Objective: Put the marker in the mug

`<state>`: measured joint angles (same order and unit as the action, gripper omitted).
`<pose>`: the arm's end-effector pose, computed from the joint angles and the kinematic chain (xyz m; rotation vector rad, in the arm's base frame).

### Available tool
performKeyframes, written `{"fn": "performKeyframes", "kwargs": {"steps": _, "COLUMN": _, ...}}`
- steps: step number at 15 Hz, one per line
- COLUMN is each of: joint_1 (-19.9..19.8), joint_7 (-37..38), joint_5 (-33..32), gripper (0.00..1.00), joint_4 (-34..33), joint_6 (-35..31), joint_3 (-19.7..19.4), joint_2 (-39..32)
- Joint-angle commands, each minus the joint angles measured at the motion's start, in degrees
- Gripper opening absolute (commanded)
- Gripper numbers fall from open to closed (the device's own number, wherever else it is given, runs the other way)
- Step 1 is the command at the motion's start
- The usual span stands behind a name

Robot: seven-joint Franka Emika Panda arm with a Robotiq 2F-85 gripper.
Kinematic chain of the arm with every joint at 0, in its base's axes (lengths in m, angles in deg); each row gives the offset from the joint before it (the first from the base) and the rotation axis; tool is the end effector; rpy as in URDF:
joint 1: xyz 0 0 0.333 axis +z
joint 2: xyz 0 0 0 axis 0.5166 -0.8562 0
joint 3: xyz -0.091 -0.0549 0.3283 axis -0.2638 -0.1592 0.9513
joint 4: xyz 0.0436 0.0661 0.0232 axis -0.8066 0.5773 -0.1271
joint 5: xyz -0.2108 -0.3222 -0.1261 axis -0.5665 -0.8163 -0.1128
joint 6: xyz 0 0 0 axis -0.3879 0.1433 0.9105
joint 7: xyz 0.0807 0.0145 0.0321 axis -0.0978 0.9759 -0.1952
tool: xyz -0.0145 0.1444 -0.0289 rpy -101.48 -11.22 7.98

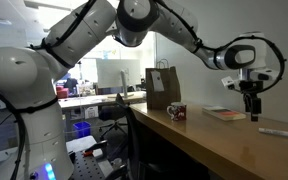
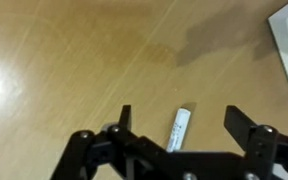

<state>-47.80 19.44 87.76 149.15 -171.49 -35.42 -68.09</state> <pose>0.7460 -0.3270 0.2434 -2.6464 1.5479 -0.2440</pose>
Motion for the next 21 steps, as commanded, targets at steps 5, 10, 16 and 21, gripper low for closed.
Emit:
{"fn": "performKeyframes", "kwargs": {"steps": 5, "joint_1": -3.8, "joint_7": 1.4, "joint_5": 2.4, "gripper": 1.0, "joint_4": -17.7, "joint_6": 1.9, "joint_3": 1.8, "joint_2": -13.3}}
{"fn": "performKeyframes", "kwargs": {"steps": 10, "joint_1": -3.9, "joint_7": 1.0, "joint_5": 0.3, "gripper": 0.49, "joint_4": -24.9, "joint_6": 3.5, "joint_3": 2.1, "joint_2": -18.4}}
{"fn": "performKeyframes", "kwargs": {"steps": 16, "joint_1": -3.6, "joint_7": 1.5, "joint_5": -0.1, "gripper": 0.05, "joint_4": -28.2, "joint_6": 6.0, "joint_3": 1.4, "joint_2": -20.3}}
{"fn": "performKeyframes", "kwargs": {"steps": 21, "joint_1": -3.4, "joint_7": 2.4, "joint_5": 0.0, "gripper": 0.05, "joint_4": -27.6, "joint_6": 6.5, "joint_3": 0.9, "joint_2": -19.6}}
